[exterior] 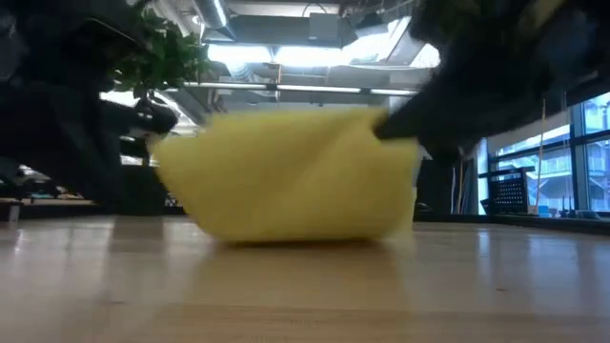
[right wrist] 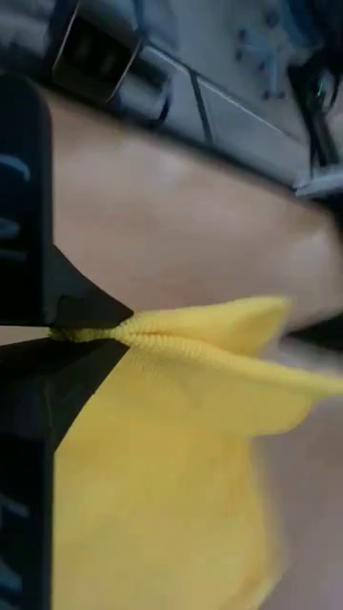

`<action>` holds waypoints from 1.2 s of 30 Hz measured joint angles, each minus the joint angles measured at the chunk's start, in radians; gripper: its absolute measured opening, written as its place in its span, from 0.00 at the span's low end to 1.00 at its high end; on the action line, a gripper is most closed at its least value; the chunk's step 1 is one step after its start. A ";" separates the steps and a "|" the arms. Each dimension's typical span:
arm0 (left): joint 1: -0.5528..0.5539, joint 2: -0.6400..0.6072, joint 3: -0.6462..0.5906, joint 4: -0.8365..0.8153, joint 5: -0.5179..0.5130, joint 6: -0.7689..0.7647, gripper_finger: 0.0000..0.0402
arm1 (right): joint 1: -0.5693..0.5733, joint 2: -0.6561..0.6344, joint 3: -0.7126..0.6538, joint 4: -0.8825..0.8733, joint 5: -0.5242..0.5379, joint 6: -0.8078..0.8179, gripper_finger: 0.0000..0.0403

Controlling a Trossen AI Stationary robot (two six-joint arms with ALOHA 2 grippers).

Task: Fold microfiber towels
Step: Fold the yellow microfiber cloth

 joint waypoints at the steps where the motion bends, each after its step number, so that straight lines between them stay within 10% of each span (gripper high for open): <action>1: -0.013 -0.001 0.001 0.013 -0.026 -0.002 0.00 | 0.012 0.013 0.051 -0.041 0.005 -0.010 0.02; 12: -0.092 -0.136 -0.001 0.083 -0.064 0.034 0.03 | -0.050 0.114 0.297 -0.383 -0.033 -0.059 0.02; 23: -0.006 -0.114 -0.001 0.146 -0.150 0.114 0.36 | -0.077 0.113 0.297 -0.382 -0.083 -0.063 0.02; 36: 0.110 -0.029 0.010 0.194 0.007 0.037 0.59 | -0.078 0.113 0.297 -0.389 -0.081 -0.062 0.03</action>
